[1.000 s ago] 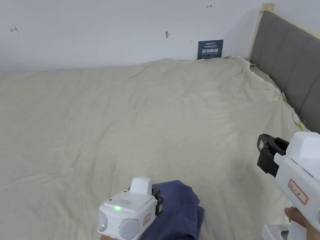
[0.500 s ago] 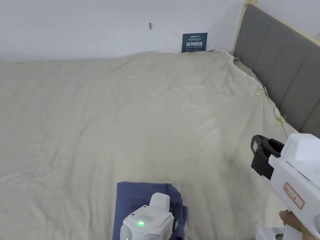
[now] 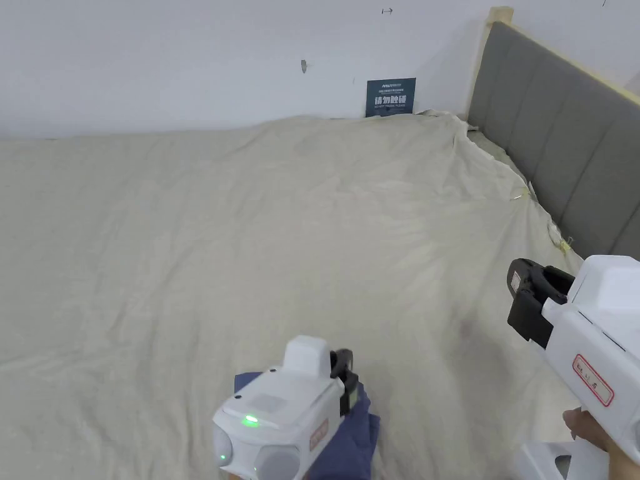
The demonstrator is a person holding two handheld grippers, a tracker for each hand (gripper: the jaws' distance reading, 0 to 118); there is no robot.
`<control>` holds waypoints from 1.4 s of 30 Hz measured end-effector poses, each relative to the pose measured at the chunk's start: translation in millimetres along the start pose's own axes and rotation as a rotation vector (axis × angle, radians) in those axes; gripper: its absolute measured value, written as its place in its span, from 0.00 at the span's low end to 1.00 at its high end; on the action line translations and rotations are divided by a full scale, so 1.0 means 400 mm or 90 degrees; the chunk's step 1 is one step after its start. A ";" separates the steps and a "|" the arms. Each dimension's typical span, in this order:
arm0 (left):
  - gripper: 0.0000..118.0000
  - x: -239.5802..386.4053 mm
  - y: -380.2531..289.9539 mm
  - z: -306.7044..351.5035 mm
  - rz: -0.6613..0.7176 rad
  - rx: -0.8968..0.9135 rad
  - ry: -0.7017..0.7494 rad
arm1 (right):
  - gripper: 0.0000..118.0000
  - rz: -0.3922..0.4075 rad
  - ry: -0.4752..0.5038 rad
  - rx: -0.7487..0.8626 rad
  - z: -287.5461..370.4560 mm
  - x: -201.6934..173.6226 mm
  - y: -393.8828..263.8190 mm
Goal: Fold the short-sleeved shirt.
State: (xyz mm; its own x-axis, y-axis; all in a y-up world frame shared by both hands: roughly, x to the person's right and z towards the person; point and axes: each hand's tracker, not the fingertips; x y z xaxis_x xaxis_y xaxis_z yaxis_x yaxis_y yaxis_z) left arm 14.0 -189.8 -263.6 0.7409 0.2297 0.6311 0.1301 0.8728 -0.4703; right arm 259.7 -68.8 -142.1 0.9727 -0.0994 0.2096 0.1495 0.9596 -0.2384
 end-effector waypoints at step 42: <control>0.00 -0.339 0.126 0.361 -0.006 0.223 0.338 | 0.00 0.096 0.080 -0.046 -0.186 -0.277 -0.278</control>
State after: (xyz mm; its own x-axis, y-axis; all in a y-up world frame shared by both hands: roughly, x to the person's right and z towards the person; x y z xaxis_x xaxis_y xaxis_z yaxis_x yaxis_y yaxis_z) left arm -175.2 -114.8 -283.8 0.9781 0.0554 0.2005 -0.0187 0.9834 -0.1806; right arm 148.7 -183.9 -209.3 0.9988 0.0080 0.0481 0.0082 0.9451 -0.3266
